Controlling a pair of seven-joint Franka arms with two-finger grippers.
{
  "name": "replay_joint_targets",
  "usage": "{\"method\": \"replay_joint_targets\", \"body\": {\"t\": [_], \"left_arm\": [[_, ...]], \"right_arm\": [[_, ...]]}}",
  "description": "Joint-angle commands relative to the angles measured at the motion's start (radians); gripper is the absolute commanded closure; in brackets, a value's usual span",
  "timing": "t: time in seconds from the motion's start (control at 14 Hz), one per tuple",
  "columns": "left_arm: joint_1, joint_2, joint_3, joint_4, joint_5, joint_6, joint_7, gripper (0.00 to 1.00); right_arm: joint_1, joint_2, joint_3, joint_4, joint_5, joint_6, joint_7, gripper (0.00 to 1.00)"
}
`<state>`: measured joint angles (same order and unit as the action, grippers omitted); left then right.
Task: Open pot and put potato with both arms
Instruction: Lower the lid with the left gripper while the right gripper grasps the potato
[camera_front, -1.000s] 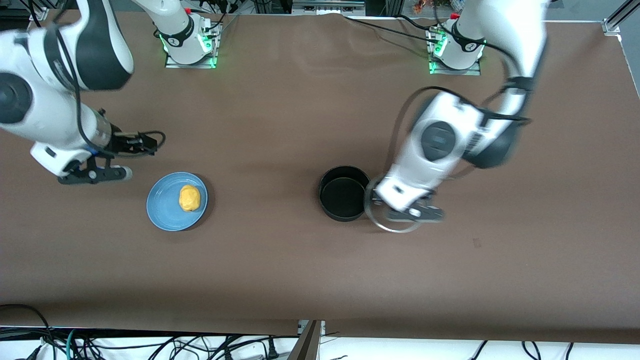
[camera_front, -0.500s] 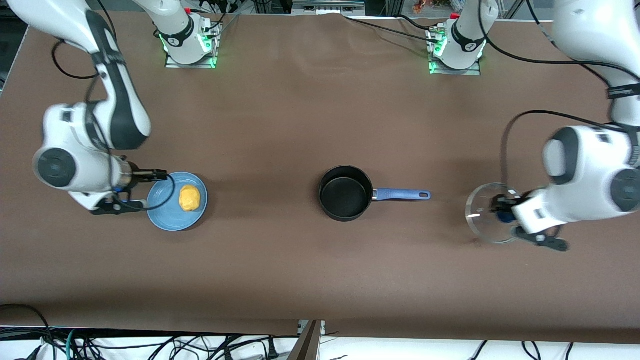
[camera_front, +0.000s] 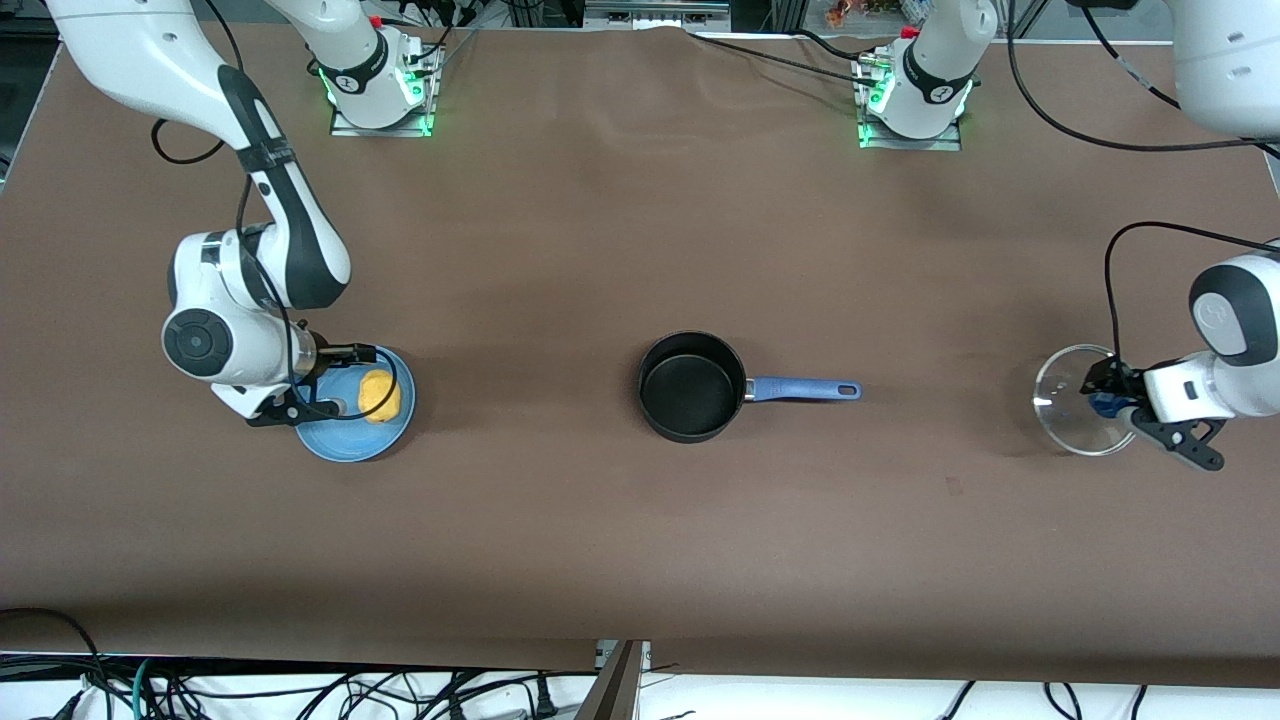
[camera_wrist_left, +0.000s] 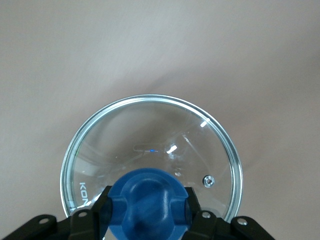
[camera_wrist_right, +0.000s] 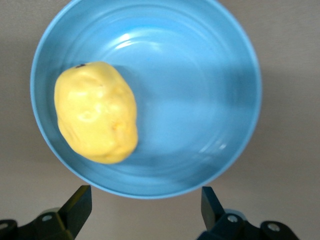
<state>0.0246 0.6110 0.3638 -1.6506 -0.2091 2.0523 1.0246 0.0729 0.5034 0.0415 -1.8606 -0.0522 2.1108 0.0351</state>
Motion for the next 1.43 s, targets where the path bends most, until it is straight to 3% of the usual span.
{"method": "replay_joint_targets", "body": {"t": [0.0, 0.29, 0.5, 0.57, 0.64, 0.79, 0.93, 1.0, 1.14, 1.36], "left_arm": [[0.056, 0.015, -0.003, 0.000, -0.029, 0.019, 0.093, 0.40], [0.077, 0.058, -0.003, 0.000, -0.032, 0.087, 0.155, 0.35], [0.078, 0.072, -0.005, 0.006, -0.029, 0.094, 0.163, 0.00], [0.078, 0.067, -0.008, 0.014, -0.026, 0.083, 0.154, 0.00], [0.072, 0.052, -0.011, 0.020, -0.023, 0.068, 0.147, 0.00], [0.063, -0.011, -0.038, 0.060, -0.013, -0.060, 0.082, 0.00], [0.048, -0.051, -0.077, 0.148, 0.078, -0.228, -0.122, 0.00], [0.047, -0.080, -0.116, 0.178, 0.109, -0.294, -0.233, 0.00], [0.041, -0.153, -0.176, 0.193, 0.144, -0.371, -0.416, 0.00], [0.029, -0.287, -0.300, 0.195, 0.212, -0.470, -0.732, 0.00]], "right_arm": [[0.020, 0.013, 0.009, 0.003, 0.049, 0.020, 0.005, 0.04], [0.024, 0.044, 0.009, 0.023, 0.083, 0.073, 0.003, 0.06], [0.024, 0.090, 0.009, 0.047, 0.081, 0.124, 0.000, 0.07], [0.024, 0.099, 0.009, 0.047, 0.081, 0.146, -0.006, 0.10], [0.024, 0.102, 0.009, 0.047, 0.080, 0.153, -0.006, 0.19], [0.031, 0.099, 0.011, 0.082, 0.078, 0.143, -0.012, 0.48], [0.037, 0.099, 0.011, 0.165, 0.081, 0.042, -0.009, 0.77], [0.042, 0.101, 0.011, 0.219, 0.083, -0.022, -0.006, 0.86], [0.059, 0.096, 0.015, 0.292, 0.087, -0.133, 0.053, 0.87], [0.108, 0.099, 0.064, 0.397, 0.193, -0.212, 0.234, 0.83]]}}
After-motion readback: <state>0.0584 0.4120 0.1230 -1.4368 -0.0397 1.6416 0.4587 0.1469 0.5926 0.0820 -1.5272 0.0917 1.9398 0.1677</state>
